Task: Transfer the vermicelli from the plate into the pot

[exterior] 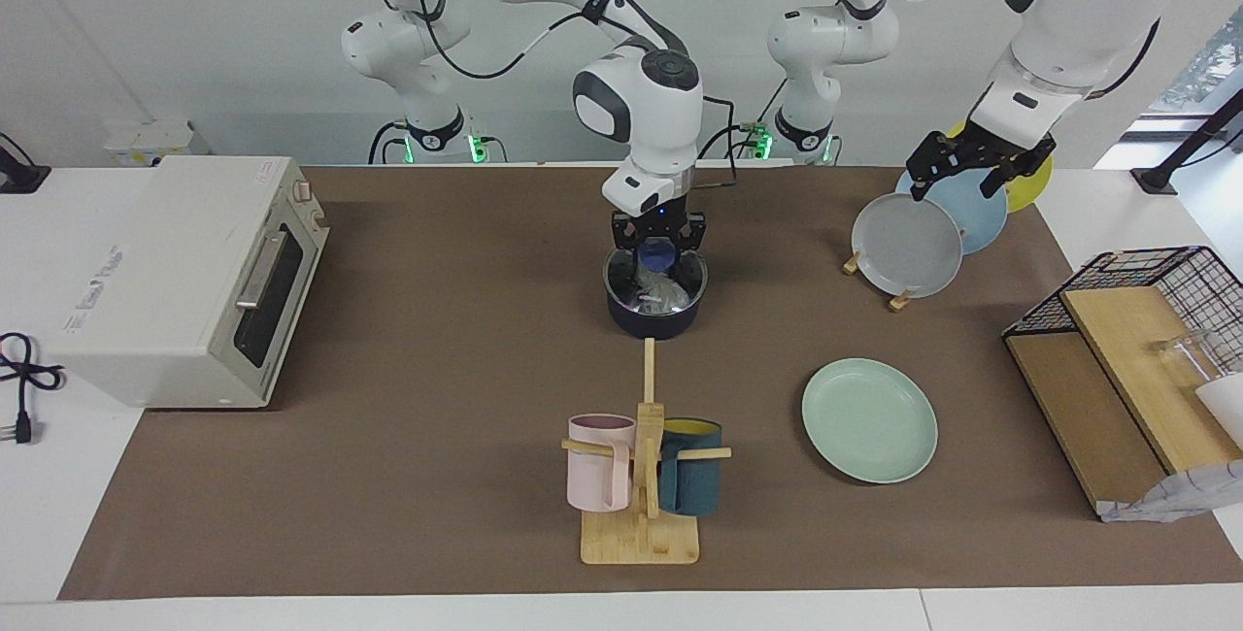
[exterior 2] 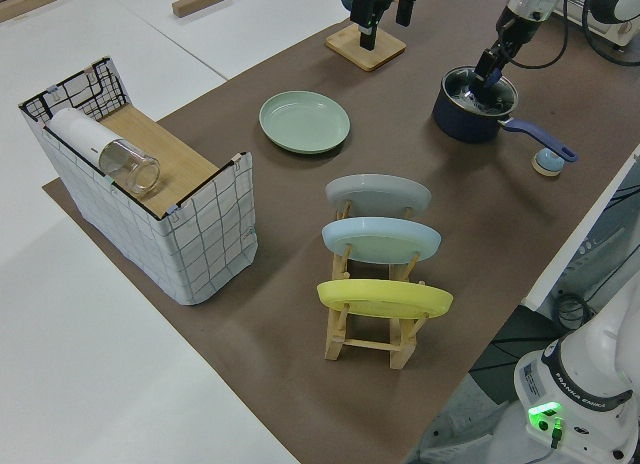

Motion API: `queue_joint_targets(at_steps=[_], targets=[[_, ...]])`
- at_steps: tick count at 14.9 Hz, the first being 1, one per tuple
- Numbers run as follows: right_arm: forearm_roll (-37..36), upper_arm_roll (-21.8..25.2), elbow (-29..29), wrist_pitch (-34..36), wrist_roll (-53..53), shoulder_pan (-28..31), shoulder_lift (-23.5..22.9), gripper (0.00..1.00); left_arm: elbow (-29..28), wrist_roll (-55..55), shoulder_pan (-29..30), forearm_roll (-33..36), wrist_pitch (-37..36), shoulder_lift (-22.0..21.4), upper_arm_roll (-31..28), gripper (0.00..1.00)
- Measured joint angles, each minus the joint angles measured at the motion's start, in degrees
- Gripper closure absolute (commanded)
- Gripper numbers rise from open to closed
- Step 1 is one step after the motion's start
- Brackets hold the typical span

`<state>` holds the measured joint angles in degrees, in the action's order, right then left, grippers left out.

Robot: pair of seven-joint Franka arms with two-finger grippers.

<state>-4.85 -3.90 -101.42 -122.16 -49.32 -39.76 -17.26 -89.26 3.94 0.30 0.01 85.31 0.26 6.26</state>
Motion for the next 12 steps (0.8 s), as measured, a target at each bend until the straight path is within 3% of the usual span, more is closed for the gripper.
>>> queue_joint_targets(at_steps=[3,5,6,7,12], targets=[[0.0,0.0,-0.01,-0.01,0.0,0.0,0.0,0.5,-0.01,-0.18,0.75,0.0,0.42,0.0,0.03,0.0],[0.0,0.01,-0.02,-0.01,0.0,0.02,0.0,0.29,-0.01,-0.21,0.83,0.0,0.53,0.0,0.03,0.0],[0.0,0.01,-0.02,-0.01,-0.01,0.03,0.0,0.09,-0.01,-0.21,0.83,0.0,0.55,0.0,0.03,0.0],[0.0,0.01,-0.08,-0.01,-0.02,0.07,-0.01,0.0,-0.01,-0.21,0.83,0.0,0.56,0.0,0.03,0.0],[-0.05,0.28,0.73,0.74,-0.03,1.43,0.24,0.0,-0.01,-0.21,0.84,0.0,0.63,0.0,0.13,0.0]])
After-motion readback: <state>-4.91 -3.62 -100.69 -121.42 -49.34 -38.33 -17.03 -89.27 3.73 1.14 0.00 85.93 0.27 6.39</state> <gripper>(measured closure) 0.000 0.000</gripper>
